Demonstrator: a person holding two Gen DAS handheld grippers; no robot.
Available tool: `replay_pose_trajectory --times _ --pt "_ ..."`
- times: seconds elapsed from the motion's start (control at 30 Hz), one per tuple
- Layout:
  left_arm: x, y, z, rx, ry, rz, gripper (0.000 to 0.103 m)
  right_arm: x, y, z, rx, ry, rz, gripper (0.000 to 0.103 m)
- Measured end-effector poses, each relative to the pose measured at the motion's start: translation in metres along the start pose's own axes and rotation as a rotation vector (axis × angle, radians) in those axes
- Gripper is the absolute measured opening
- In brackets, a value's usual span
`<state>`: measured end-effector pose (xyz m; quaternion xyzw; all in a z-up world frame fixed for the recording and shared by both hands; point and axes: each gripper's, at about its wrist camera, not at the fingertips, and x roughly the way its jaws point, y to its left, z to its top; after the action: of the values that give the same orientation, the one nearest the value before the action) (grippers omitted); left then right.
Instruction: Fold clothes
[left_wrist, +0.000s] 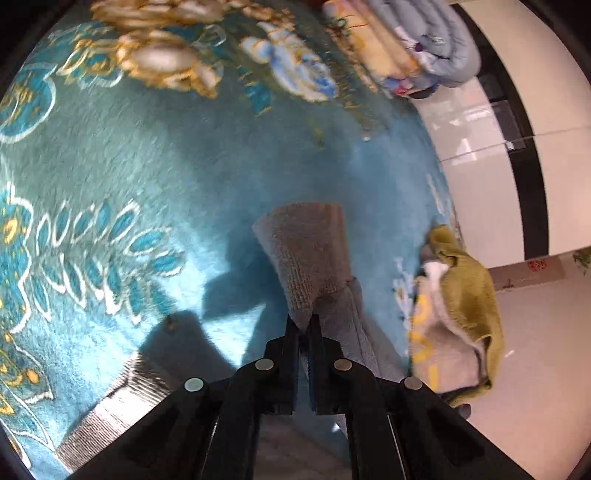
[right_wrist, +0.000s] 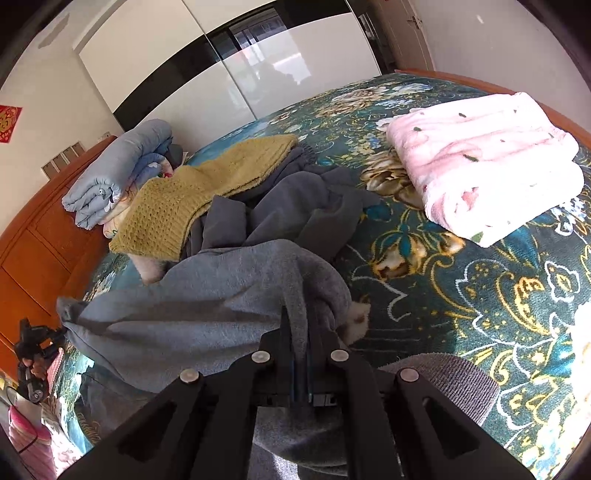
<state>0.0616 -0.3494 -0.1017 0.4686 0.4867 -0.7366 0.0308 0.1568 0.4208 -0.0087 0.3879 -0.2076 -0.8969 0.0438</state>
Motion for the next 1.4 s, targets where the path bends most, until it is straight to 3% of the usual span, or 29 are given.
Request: replay_pose_trajectory --times 0.03,0.07,0.27,0.3,0.4,0.43,0.5,0.57,0.67,0.77,0.83,1.07,1.13,1.17,1.2,1.23,1.27,1.3,1.4 --pt "0.011 0.019 -0.004 -0.059 0.022 0.003 0.004 0.003 0.0 -0.001 0.002 0.011 0.003 0.005" --pt "0.01 0.026 -0.007 -0.08 0.005 -0.049 0.004 0.003 0.002 -0.002 0.0 0.017 0.003 0.005" --pt "-0.009 0.004 -0.008 0.035 -0.015 -0.063 0.005 -0.009 0.008 0.0 -0.019 0.012 0.04 0.005" --pt "-0.01 0.0 -0.008 0.052 -0.012 -0.071 0.006 -0.015 0.006 0.0 -0.009 0.001 0.055 0.009" --pt "-0.029 -0.009 -0.019 0.147 -0.005 -0.04 0.012 -0.04 -0.006 -0.003 0.028 -0.046 0.078 0.038" --pt "-0.042 -0.008 -0.026 0.183 -0.034 -0.023 0.017 -0.05 -0.015 -0.008 0.046 -0.059 0.066 0.043" --pt "-0.068 -0.006 -0.041 0.254 -0.095 0.012 0.034 -0.07 -0.038 -0.021 0.098 -0.08 0.027 0.044" --pt "-0.095 0.005 -0.055 0.288 -0.191 0.073 0.062 -0.088 -0.062 -0.035 0.16 -0.094 -0.007 0.044" --pt "-0.123 0.036 -0.075 0.279 -0.274 0.146 0.065 -0.095 -0.1 -0.062 0.315 -0.069 0.031 0.044" --pt "-0.124 0.07 -0.088 0.184 -0.219 0.084 0.067 -0.085 -0.111 -0.08 0.397 -0.052 0.123 0.044" --pt "-0.121 0.086 -0.096 0.122 -0.182 0.033 0.068 -0.071 -0.107 -0.086 0.426 -0.031 0.18 0.05" --pt "-0.108 0.093 -0.105 0.075 -0.187 0.003 0.068 -0.034 -0.088 -0.092 0.497 0.018 0.241 0.049" --pt "-0.102 0.089 -0.104 0.066 -0.18 -0.019 0.066 -0.032 -0.084 -0.092 0.508 0.006 0.237 0.025" --pt "-0.098 0.086 -0.103 0.067 -0.176 -0.015 0.061 -0.032 -0.083 -0.091 0.514 -0.002 0.237 0.021" --pt "-0.094 0.082 -0.103 0.078 -0.176 0.005 0.049 -0.033 -0.08 -0.088 0.517 -0.014 0.239 0.015" --pt "-0.09 0.078 -0.103 0.09 -0.175 0.026 0.007 -0.035 -0.077 -0.085 0.51 -0.025 0.233 0.012" --pt "-0.087 0.075 -0.103 0.092 -0.169 0.05 0.009 -0.04 -0.072 -0.082 0.496 -0.038 0.225 0.01" --pt "-0.089 0.074 -0.103 0.087 -0.174 0.024 0.009 -0.046 -0.067 -0.078 0.481 -0.057 0.222 0.009" --pt "-0.128 0.063 -0.096 0.099 -0.264 -0.117 0.009 -0.073 -0.051 -0.063 0.462 -0.126 0.263 0.008"
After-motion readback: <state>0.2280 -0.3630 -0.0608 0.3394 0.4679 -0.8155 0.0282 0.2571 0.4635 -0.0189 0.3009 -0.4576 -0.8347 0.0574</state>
